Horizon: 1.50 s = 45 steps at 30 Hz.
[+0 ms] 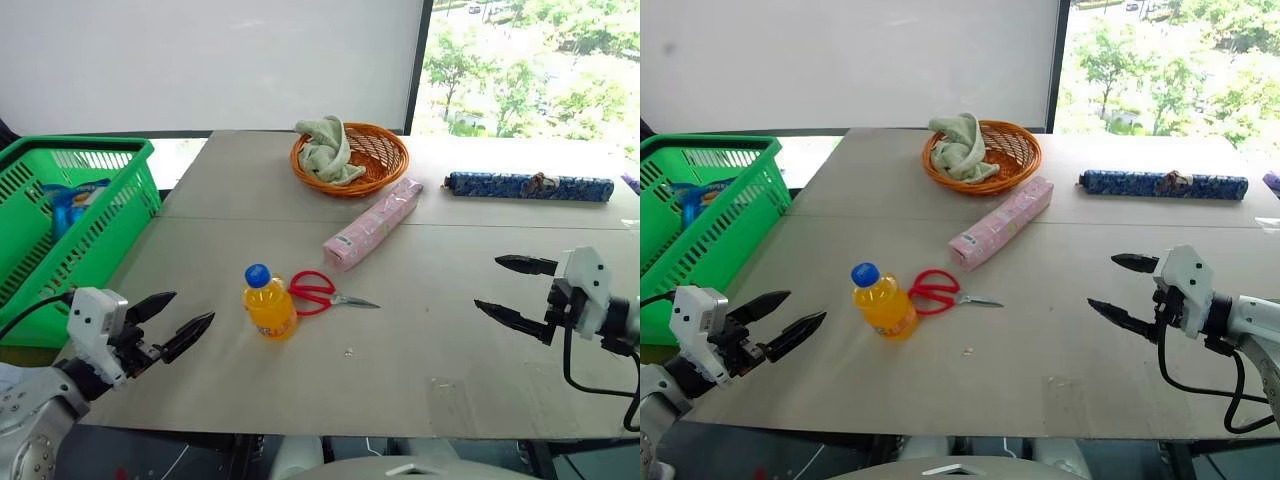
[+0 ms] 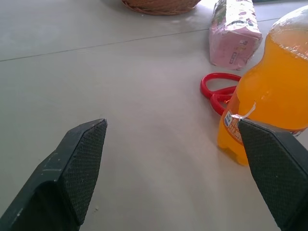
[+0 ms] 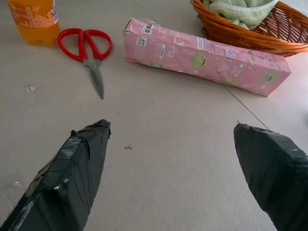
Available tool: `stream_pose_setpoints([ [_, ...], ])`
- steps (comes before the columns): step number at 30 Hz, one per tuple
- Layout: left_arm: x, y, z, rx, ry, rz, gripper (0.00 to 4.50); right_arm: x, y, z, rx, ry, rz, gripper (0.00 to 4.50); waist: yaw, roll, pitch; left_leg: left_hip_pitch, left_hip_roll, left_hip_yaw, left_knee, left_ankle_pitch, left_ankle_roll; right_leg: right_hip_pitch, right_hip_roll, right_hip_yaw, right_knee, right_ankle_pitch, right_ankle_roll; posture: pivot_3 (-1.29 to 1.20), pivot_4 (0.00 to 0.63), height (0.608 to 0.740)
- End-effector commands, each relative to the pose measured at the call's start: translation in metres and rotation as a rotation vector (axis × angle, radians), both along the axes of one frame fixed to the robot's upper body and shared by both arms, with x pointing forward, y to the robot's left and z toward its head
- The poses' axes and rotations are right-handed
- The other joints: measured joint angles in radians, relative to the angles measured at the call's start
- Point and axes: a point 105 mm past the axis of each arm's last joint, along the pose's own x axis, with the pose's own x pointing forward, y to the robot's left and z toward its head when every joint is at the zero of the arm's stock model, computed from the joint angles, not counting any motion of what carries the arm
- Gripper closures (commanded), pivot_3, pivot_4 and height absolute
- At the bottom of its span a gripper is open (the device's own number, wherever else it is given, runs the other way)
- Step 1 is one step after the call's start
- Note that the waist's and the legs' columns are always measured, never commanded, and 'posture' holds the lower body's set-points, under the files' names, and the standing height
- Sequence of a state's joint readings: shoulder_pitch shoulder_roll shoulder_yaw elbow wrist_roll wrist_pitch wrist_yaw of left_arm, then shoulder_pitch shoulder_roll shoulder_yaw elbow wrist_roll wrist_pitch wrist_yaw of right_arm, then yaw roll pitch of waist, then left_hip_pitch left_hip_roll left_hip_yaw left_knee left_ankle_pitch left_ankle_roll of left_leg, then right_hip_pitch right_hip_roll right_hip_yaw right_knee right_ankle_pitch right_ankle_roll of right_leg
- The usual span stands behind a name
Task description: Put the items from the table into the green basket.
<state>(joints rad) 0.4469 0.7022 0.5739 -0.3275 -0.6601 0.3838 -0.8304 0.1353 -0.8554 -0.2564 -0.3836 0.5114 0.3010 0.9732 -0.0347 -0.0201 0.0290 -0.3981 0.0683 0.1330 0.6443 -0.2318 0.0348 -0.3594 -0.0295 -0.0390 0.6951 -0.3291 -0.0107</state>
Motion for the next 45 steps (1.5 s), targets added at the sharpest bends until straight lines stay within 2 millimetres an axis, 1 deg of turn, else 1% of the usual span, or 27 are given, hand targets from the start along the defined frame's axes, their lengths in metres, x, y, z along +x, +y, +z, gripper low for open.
stream_pose_setpoints([
  [1, 0.009, 0.003, 0.018, 0.009, -0.058, -0.022, 0.00, 0.004, -0.003, 0.015, -0.010, -0.074, -0.015, 0.10, 0.000, 0.000, 0.000, 0.000, 0.000, 0.000, 0.000, 0.000, 0.000, 0.000, 0.000, 0.000, 0.000, 0.000, 0.000, 0.02, 0.008, 0.740],
  [3, 0.019, 0.001, 0.033, 0.009, -0.110, -0.037, 0.00, 0.010, 0.002, 0.013, -0.019, -0.066, -0.026, 0.10, 0.003, 0.000, 0.000, 0.000, 0.000, 0.000, -0.001, 0.000, 0.000, 0.000, 0.000, 0.000, 0.000, 0.000, 0.000, 0.02, 0.009, 0.740],
  [5, 0.026, -0.001, 0.045, -0.001, -0.148, -0.045, 0.00, 0.011, 0.011, 0.010, -0.021, 0.001, -0.002, 0.10, 0.005, 0.000, 0.001, 0.000, 0.000, 0.000, -0.001, 0.000, 0.000, 0.000, 0.001, -0.001, 0.001, 0.000, 0.000, 0.03, 0.010, 0.740],
  [6, 0.028, -0.002, 0.050, -0.007, -0.162, -0.050, 0.00, 0.011, 0.018, 0.010, -0.029, 0.023, 0.017, 0.10, 0.006, 0.000, 0.001, 0.000, 0.000, 0.000, -0.001, 0.000, 0.000, 0.000, 0.000, -0.001, 0.001, 0.000, 0.000, 0.03, 0.010, 0.740],
  [8, 0.026, -0.007, 0.057, 0.000, -0.174, -0.107, 0.00, 0.011, 0.039, 0.016, -0.028, 0.055, 0.095, 0.10, 0.002, 0.001, 0.001, 0.000, 0.000, 0.001, -0.001, 0.000, 0.001, -0.001, 0.000, 0.000, 0.000, 0.000, 0.000, 0.04, 0.011, 0.740],
  [10, 0.012, -0.011, 0.051, 0.093, -0.111, -0.245, 0.00, 0.016, 0.074, 0.019, 0.000, 0.097, 0.214, 0.10, -0.012, 0.000, 0.002, 0.000, 0.000, 0.002, -0.002, 0.001, 0.002, -0.001, 0.000, 0.001, 0.000, 0.000, 0.000, 0.05, 0.010, 0.740],
  [11, 0.006, -0.013, 0.048, 0.122, -0.079, -0.300, 0.00, 0.018, 0.085, 0.020, -0.004, 0.112, 0.252, 0.10, -0.021, -0.001, 0.002, 0.000, 0.001, 0.003, -0.003, 0.002, 0.004, -0.002, 0.002, 0.003, 0.000, 0.000, 0.000, 0.05, 0.010, 0.740],
  [13, -0.003, -0.015, 0.047, 0.110, -0.035, -0.356, 0.00, 0.025, 0.112, 0.010, -0.044, 0.161, 0.311, 0.10, -0.015, 0.001, 0.003, 0.001, 0.002, 0.004, -0.005, 0.003, 0.003, -0.003, 0.003, 0.003, 0.001, 0.000, -0.002, 0.07, 0.007, 0.740],
  [14, -0.010, -0.019, 0.047, 0.109, -0.019, -0.391, 0.00, 0.026, 0.126, 0.002, -0.087, 0.181, 0.362, 0.10, -0.008, 0.001, 0.003, 0.002, 0.002, 0.004, -0.006, 0.003, 0.002, -0.004, 0.003, 0.003, 0.000, -0.001, -0.002, 0.09, 0.005, 0.740],
  [15, -0.014, -0.023, 0.047, 0.117, -0.010, -0.415, 0.00, 0.027, 0.136, -0.003, -0.120, 0.193, 0.392, 0.10, -0.005, 0.001, 0.002, 0.002, 0.002, 0.004, -0.007, 0.003, 0.002, -0.005, 0.003, 0.003, 0.000, -0.001, -0.003, 0.10, 0.002, 0.740],
  [17, -0.021, -0.028, 0.044, 0.153, -0.012, -0.447, 0.00, 0.030, 0.148, -0.010, -0.150, 0.216, 0.423, 0.10, 0.008, 0.000, 0.002, 0.000, 0.002, 0.004, -0.008, 0.003, 0.002, -0.006, 0.003, 0.002, 0.000, -0.002, -0.004, 0.14, 0.000, 0.740],
  [18, -0.024, -0.032, 0.044, 0.143, -0.027, -0.458, 0.00, 0.033, 0.155, -0.015, -0.162, 0.233, 0.434, 0.10, 0.020, 0.000, 0.002, -0.001, 0.002, 0.004, -0.008, 0.003, 0.002, -0.006, 0.002, 0.001, 0.000, -0.002, -0.004, 0.15, 0.000, 0.740],
  [20, -0.032, -0.035, 0.045, 0.124, -0.045, -0.473, 0.00, 0.038, 0.165, -0.026, -0.199, 0.260, 0.447, 0.10, 0.035, 0.000, 0.002, -0.003, 0.001, 0.004, -0.008, 0.003, 0.002, -0.008, 0.001, 0.001, -0.001, -0.002, -0.004, 0.16, 0.000, 0.740],
  [22, -0.040, -0.034, 0.045, 0.098, -0.040, -0.480, 0.00, 0.042, 0.171, -0.033, -0.227, 0.274, 0.445, 0.10, 0.046, -0.001, 0.002, -0.003, 0.001, 0.004, -0.008, 0.003, 0.002, -0.008, 0.001, 0.001, -0.001, -0.002, -0.004, 0.18, 0.000, 0.740],
  [25, -0.043, -0.031, 0.047, 0.093, -0.053, -0.483, 0.00, 0.050, 0.180, -0.041, -0.249, 0.287, 0.429, 0.10, 0.053, -0.001, 0.001, -0.003, 0.001, 0.004, -0.008, 0.002, 0.002, -0.008, 0.000, 0.000, 0.000, -0.002, -0.004, 0.18, 0.000, 0.740],
  [26, -0.045, -0.031, 0.047, 0.087, -0.047, -0.489, 0.00, 0.053, 0.182, -0.046, -0.260, 0.294, 0.418, 0.10, 0.053, -0.002, 0.001, -0.003, 0.001, 0.004, -0.008, 0.001, -0.001, -0.008, 0.000, 0.000, 0.001, -0.002, -0.004, 0.21, 0.000, 0.740],
  [30, -0.052, -0.035, 0.047, 0.078, -0.037, -0.524, 0.00, 0.064, 0.186, -0.064, -0.302, 0.323, 0.352, 0.10, 0.053, -0.003, 0.000, -0.002, 0.001, 0.004, -0.008, 0.001, -0.003, -0.008, 0.000, -0.001, 0.001, -0.002, -0.004, 0.22, 0.000, 0.740],
  [33, -0.054, -0.038, 0.048, 0.068, -0.043, -0.536, 0.00, 0.074, 0.184, -0.079, -0.334, 0.333, 0.286, 0.10, 0.053, -0.004, 0.000, -0.003, 0.001, 0.004, -0.008, 0.001, -0.002, -0.008, 0.000, -0.001, 0.001, -0.002, -0.004, 0.22, 0.000, 0.740],
  [36, -0.056, -0.041, 0.049, 0.066, -0.052, -0.548, 0.00, 0.076, 0.179, -0.094, -0.378, 0.341, 0.264, 0.89, 0.052, -0.003, -0.001, -0.002, 0.001, 0.004, -0.008, 0.002, -0.003, -0.007, 0.001, -0.001, 0.002, -0.002, -0.004, 0.22, 0.000, 0.740],
  [37, -0.056, -0.042, 0.048, 0.067, -0.054, -0.549, 0.00, 0.076, 0.178, -0.097, -0.384, 0.343, 0.263, 1.46, 0.051, -0.002, -0.002, -0.001, 0.001, 0.004, -0.008, 0.002, -0.003, -0.007, 0.001, -0.001, 0.002, -0.002, -0.004, 0.22, 0.000, 0.740],
  [38, -0.057, -0.042, 0.047, 0.067, -0.052, -0.549, 0.00, 0.075, 0.178, -0.098, -0.386, 0.342, 0.266, 1.85, 0.051, -0.002, -0.002, 0.000, 0.001, 0.004, -0.008, 0.002, -0.004, -0.006, 0.001, -0.001, 0.002, -0.002, -0.004, 0.22, 0.000, 0.740],
  [41, -0.062, -0.048, 0.041, 0.053, -0.038, -0.544, 0.00, 0.076, 0.179, -0.099, -0.387, 0.330, 0.259, 3.22, 0.050, -0.004, -0.003, 0.001, 0.002, 0.004, -0.009, 0.001, -0.004, -0.005, 0.001, -0.001, 0.002, -0.002, -0.004, 0.23, 0.000, 0.740],
  [42, -0.064, -0.050, 0.039, 0.045, -0.029, -0.541, 0.00, 0.076, 0.179, -0.098, -0.386, 0.329, 0.259, 3.80, 0.050, -0.004, -0.004, 0.001, 0.002, 0.004, -0.009, 0.001, -0.004, -0.005, 0.001, -0.001, 0.001, -0.002, -0.004, 0.23, 0.000, 0.740],
  [44, -0.070, -0.055, 0.033, 0.039, -0.010, -0.542, 0.00, 0.077, 0.180, -0.098, -0.383, 0.326, 0.257, 4.49, 0.050, -0.005, -0.005, 0.002, 0.002, 0.004, -0.009, 0.001, -0.004, -0.004, 0.001, -0.001, 0.001, -0.002, -0.004, 0.23, 0.000, 0.740],
  [45, -0.073, -0.057, 0.031, 0.035, -0.003, -0.540, 0.00, 0.077, 0.180, -0.098, -0.381, 0.324, 0.255, 4.49, 0.050, -0.005, -0.005, 0.002, 0.002, 0.004, -0.009, 0.001, -0.005, -0.004, 0.001, -0.001, 0.001, -0.002, -0.004, 0.23, 0.000, 0.740],
])
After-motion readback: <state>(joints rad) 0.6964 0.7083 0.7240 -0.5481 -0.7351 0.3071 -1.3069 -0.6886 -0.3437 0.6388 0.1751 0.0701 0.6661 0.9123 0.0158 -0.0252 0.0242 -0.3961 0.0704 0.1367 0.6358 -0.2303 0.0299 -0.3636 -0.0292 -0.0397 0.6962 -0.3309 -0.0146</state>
